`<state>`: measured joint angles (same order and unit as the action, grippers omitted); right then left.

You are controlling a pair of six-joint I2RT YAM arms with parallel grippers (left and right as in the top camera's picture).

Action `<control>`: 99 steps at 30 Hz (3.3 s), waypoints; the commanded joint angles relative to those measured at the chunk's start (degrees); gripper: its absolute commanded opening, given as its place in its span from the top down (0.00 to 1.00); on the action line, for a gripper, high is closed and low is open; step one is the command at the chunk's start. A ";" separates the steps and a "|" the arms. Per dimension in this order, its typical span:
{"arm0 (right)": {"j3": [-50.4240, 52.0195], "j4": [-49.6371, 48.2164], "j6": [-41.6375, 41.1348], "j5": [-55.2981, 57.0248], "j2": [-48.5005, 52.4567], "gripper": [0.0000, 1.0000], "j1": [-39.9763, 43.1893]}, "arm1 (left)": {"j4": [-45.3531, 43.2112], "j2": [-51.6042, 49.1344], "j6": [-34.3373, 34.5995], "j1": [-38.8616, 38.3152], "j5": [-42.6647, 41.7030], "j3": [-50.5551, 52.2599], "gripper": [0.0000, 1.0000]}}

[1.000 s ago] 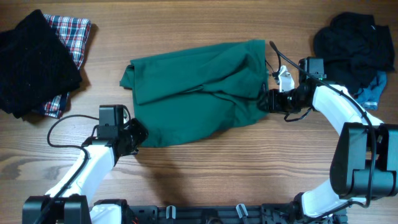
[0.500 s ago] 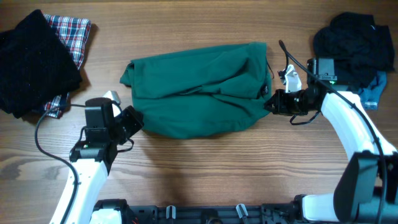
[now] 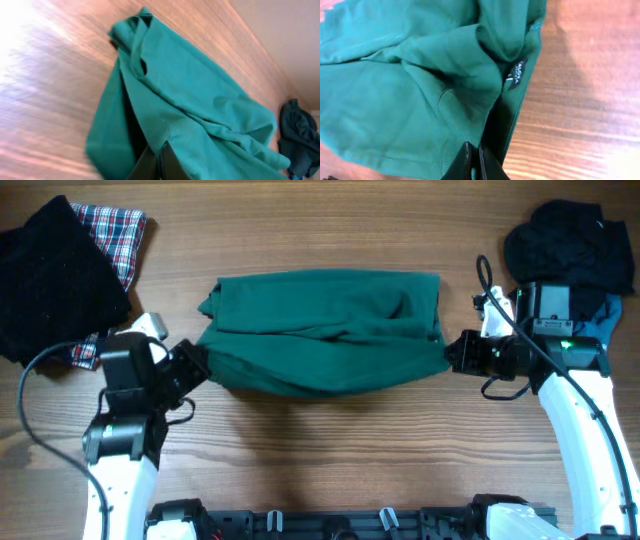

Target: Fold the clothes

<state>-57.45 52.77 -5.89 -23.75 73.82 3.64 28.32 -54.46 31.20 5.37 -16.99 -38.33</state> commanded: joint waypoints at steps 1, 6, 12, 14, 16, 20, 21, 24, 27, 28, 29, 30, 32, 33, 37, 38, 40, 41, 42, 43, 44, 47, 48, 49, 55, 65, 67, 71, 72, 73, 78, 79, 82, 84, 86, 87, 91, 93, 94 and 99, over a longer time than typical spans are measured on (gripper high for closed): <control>0.31 -0.63 -3.23 2.12 -0.76 0.96 0.24 | 2.51 4.74 -2.75 1.86 3.93 -1.18 0.96; 0.33 -12.31 -3.04 3.76 -0.09 0.96 0.24 | -6.86 1.64 -3.85 1.88 7.89 -1.16 0.96; 0.33 -28.09 -2.51 2.03 9.14 0.96 0.07 | -24.74 -16.74 -3.80 1.55 4.15 -1.16 0.96; 0.33 -30.88 -1.57 0.98 13.27 0.96 0.07 | -28.41 -22.36 -3.82 0.35 4.17 -1.16 0.96; 0.33 -34.88 -1.57 0.98 18.43 0.96 0.07 | -32.70 -27.45 -3.85 -1.27 4.24 -1.16 0.96; 0.33 -42.12 -1.81 0.44 25.64 0.96 0.07 | -47.65 -36.59 -3.80 -4.15 5.79 -1.18 0.96; 0.33 -43.32 -1.79 -0.13 26.40 0.96 0.07 | -50.10 -37.38 -3.78 -4.50 6.69 -1.18 0.96; 0.33 -46.86 -1.79 -0.28 27.23 0.96 0.09 | -53.07 -37.83 -3.82 -4.74 10.12 -2.40 0.96; 0.33 -50.84 -1.77 0.07 27.23 0.96 0.09 | -51.45 -38.05 -4.04 -4.72 14.69 -5.29 0.96; 0.33 -53.02 -1.75 1.40 27.23 0.96 0.07 | -51.23 -38.27 -4.11 -4.70 15.82 -6.12 0.96; 0.33 -54.62 -1.64 2.36 27.23 0.95 0.07 | -51.25 -38.49 -5.05 -4.48 16.31 -6.67 0.96; 0.33 -55.76 -1.53 2.86 27.23 0.96 0.09 | -51.25 -38.60 -5.38 -4.46 16.63 -6.82 0.96; 0.33 -59.56 0.28 3.98 27.23 0.96 0.07 | -51.28 -39.06 -5.55 -4.46 19.37 -6.86 0.96; 0.33 -60.72 0.63 4.76 27.23 0.96 0.07 | -51.28 -39.43 -5.86 -4.46 20.70 -6.86 0.96; 0.33 -63.34 1.51 7.10 28.81 0.96 0.07 | -51.82 -42.16 -7.30 -4.28 21.16 -6.86 0.96; 0.33 -63.91 1.57 7.08 29.64 0.96 0.07 | -52.22 -43.06 -7.72 -4.26 21.22 -6.86 0.96; 0.33 -65.26 1.62 7.08 31.95 0.96 0.07 | -54.16 -45.59 -8.52 -4.24 21.68 -6.86 0.96; 0.33 -65.83 1.62 7.08 33.09 0.96 0.07 | -54.84 -46.42 -8.52 -4.24 22.01 -6.88 0.96; 0.33 -66.60 1.57 7.06 34.27 0.96 0.07 | -55.95 -47.43 -8.52 -4.24 22.32 -6.91 0.96; 0.33 -67.56 1.60 7.06 35.63 0.96 0.07 | -56.78 -48.15 -8.52 -4.24 22.69 -6.95 0.96; 0.33 -68.54 1.49 7.06 36.70 0.96 0.07 | -57.61 -48.70 -8.52 -4.24 22.69 -6.97 0.96; 0.31 -71.95 1.16 6.84 40.22 0.82 0.07 | -59.98 -50.25 -8.50 -4.24 22.71 -7.04 0.96; 0.31 -72.46 1.14 6.84 40.52 0.63 0.07 | -60.15 -50.25 -8.50 -4.24 22.73 -7.04 0.91; 0.33 -72.76 1.11 6.84 40.57 0.37 0.07 | -60.54 -50.25 -8.52 -4.24 23.54 -7.04 0.80; -2.08 -69.72 0.83 5.40 40.00 0.16 0.09 | -63.17 -50.25 -8.52 -4.17 27.26 -8.37 0.20; -13.51 -47.82 4.46 -2.03 29.27 0.11 0.07 | -44.06 -46.07 -8.52 -4.24 15.54 -17.25 0.22; -14.75 -44.46 4.46 -8.22 28.15 0.05 0.09 | -40.11 -43.82 -8.55 -4.68 12.17 -17.35 0.16; -14.97 -39.17 6.60 -17.86 28.11 0.05 -0.83 | -31.76 -41.48 -9.07 -7.56 7.50 -17.35 0.06; -14.97 -37.97 8.02 -18.64 28.11 0.04 -1.22 | -30.60 -41.48 -10.12 -8.28 6.58 -17.35 0.04; -14.97 -36.17 9.14 -18.73 28.11 0.04 -2.10 | -28.63 -41.48 -11.69 -9.57 6.12 -17.35 0.01; -14.97 -32.11 11.98 -18.84 28.11 0.04 -7.89 | -24.70 -41.48 -14.78 -14.21 6.32 -17.35 0.00; -14.95 -32.13 11.87 -18.25 28.11 0.05 -8.92 | -24.17 -41.48 -14.75 -14.67 6.29 -17.35 0.01; -14.56 -32.17 10.29 -18.08 28.20 0.09 -10.23 | -20.94 -41.53 -14.75 -15.13 6.29 -17.35 0.01; -14.01 -31.89 10.19 -18.18 28.81 0.12 -10.16 | -18.97 -41.55 -15.56 -15.13 6.29 -17.35 0.01; -13.99 -31.41 10.19 -18.36 30.08 0.13 -10.27 | -18.27 -41.55 -16.06 -15.15 6.32 -17.35 0.01; -13.99 -30.99 10.16 -18.34 31.04 0.15 -10.29 | -18.16 -41.55 -16.06 -15.15 6.32 -17.35 0.00; -13.94 -30.42 9.88 -16.37 34.97 0.26 -10.27 | -18.64 -41.55 -16.06 -15.13 6.91 -17.35 0.00; -13.94 -30.47 8.28 -12.68 36.50 0.27 -10.27 | -18.58 -41.55 -16.09 -15.13 7.69 -17.35 0.00; -13.94 -30.47 8.28 -11.28 36.81 0.28 -10.27 | -18.58 -41.55 -16.09 -15.13 7.87 -17.35 0.00; -13.94 -31.34 8.28 -4.61 37.27 0.27 -9.16 | -18.58 -41.55 -16.28 -15.13 7.87 -17.35 0.00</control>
<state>-71.72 21.78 2.85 -32.88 110.37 -6.57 9.89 -96.79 16.53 -9.69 -9.72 -55.16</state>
